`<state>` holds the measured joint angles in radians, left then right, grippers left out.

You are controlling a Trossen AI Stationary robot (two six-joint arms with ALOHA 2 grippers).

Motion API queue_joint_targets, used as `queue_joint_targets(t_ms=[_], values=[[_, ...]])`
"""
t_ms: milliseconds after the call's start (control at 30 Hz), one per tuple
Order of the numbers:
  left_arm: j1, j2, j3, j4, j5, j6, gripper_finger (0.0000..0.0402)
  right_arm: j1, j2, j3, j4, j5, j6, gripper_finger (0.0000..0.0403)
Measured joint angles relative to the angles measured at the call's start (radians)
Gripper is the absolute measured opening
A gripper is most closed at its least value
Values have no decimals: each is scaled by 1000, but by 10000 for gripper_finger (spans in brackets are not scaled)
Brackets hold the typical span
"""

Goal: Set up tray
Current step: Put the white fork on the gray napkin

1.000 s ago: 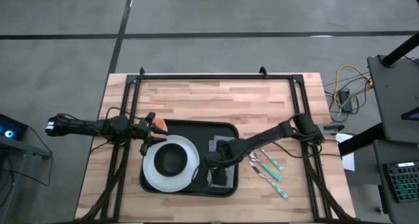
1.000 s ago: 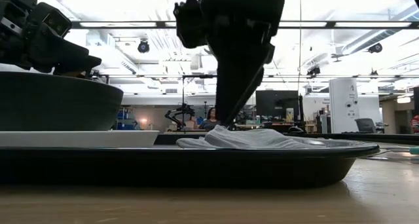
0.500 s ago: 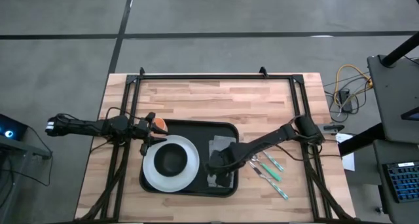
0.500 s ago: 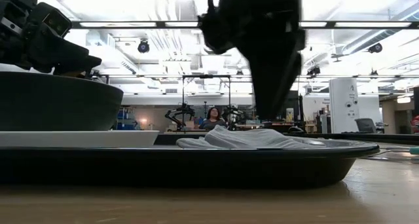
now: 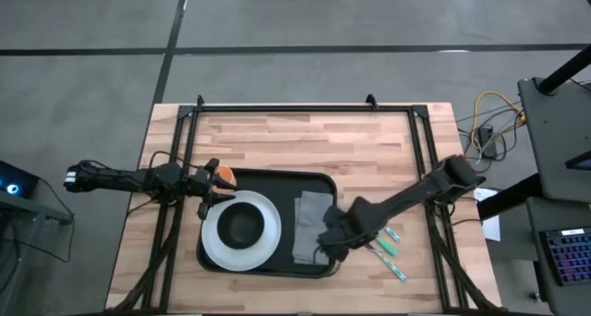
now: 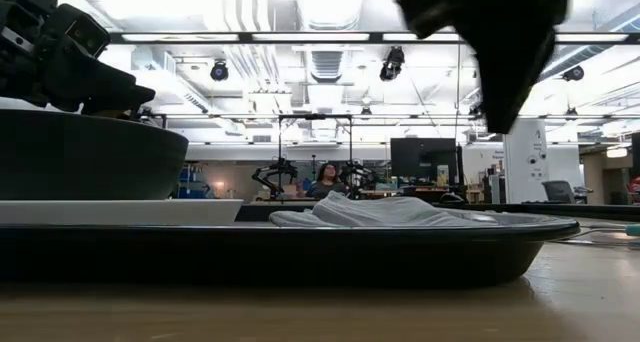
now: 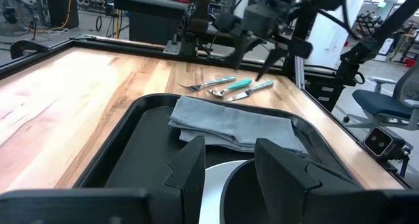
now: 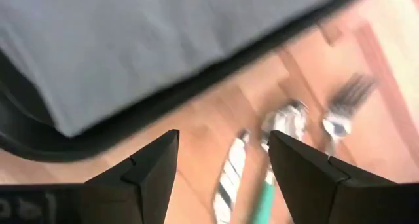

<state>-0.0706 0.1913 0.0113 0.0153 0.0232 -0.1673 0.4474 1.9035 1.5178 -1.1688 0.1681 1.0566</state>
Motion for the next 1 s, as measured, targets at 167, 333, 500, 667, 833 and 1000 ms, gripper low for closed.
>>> queue_joint_targets(t_ms=[167,333,500,667,833,1000], values=[[0,1,0,0,0,0,115,25,-112,-140,35,-10,105,226],[0,9,0,0,0,0,115,53,-220,-292,91,-16,194,226],[0,19,0,0,0,0,115,58,-317,-443,140,-51,331,226],[0,24,0,0,0,0,115,52,-369,-549,167,-90,399,226],[0,28,0,0,0,0,115,47,-403,-621,214,-93,406,226],[0,35,0,0,0,0,115,30,-411,-696,284,-121,410,226]])
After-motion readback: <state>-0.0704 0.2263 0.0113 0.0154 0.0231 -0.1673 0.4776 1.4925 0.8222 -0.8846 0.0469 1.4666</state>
